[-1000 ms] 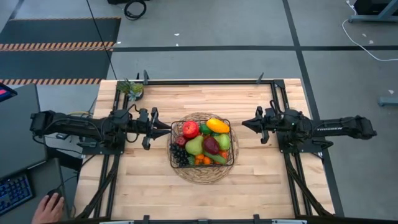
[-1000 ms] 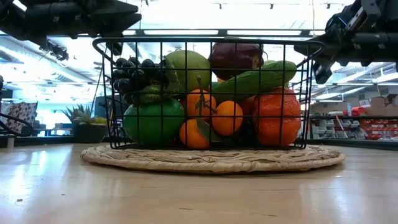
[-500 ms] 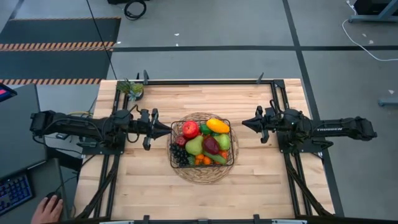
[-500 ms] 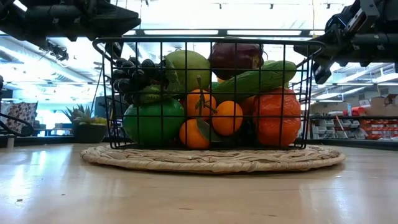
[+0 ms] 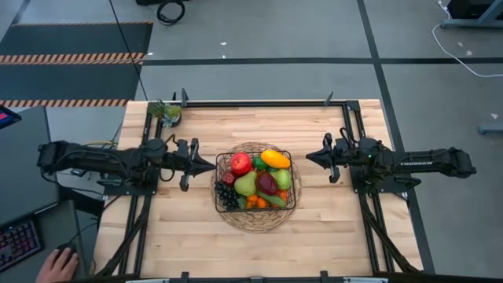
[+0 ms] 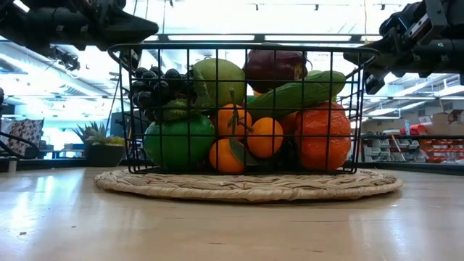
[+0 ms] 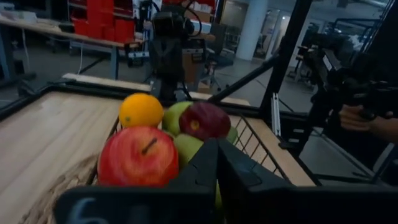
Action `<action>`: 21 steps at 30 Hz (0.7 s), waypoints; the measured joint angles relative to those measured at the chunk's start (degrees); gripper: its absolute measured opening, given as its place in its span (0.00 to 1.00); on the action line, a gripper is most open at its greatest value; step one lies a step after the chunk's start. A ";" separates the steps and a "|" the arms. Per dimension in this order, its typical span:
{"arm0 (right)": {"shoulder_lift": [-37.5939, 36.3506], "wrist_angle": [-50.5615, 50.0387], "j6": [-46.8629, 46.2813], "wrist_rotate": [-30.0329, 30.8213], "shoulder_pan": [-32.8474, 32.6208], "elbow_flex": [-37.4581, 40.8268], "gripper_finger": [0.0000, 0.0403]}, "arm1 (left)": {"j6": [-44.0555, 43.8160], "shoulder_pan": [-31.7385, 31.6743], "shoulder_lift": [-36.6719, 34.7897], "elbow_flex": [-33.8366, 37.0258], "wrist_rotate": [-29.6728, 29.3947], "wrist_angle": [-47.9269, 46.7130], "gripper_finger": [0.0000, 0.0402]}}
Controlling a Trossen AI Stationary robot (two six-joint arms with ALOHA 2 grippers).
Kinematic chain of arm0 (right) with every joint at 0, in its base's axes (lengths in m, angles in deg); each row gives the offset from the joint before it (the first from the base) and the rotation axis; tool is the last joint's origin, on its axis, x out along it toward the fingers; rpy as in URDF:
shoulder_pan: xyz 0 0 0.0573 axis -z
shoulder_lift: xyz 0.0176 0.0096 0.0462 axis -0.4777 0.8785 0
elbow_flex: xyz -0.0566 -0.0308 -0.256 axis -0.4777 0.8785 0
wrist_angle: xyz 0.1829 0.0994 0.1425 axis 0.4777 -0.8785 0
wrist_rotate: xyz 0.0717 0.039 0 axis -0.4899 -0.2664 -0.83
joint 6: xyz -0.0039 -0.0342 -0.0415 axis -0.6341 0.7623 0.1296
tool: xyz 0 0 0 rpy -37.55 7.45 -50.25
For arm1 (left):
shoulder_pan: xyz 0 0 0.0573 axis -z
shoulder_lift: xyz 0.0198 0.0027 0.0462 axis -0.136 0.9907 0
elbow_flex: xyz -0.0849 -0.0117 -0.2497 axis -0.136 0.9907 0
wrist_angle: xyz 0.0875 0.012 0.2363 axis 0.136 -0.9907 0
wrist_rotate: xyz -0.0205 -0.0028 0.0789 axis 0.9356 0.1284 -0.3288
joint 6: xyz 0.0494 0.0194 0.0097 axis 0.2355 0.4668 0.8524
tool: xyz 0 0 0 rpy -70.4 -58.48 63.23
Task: Build produce basket
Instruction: Return to Home Position
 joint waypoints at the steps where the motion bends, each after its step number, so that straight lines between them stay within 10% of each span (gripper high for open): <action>1: 0.00 0.33 0.35 0.02 0.00 0.30 0.03 | 0.05 0.00 -0.67 0.00 0.00 -1.26 0.02; 21: 0.11 4.22 -1.18 0.21 0.07 2.62 0.03 | 3.60 -1.75 -13.91 0.02 -2.25 -10.67 0.01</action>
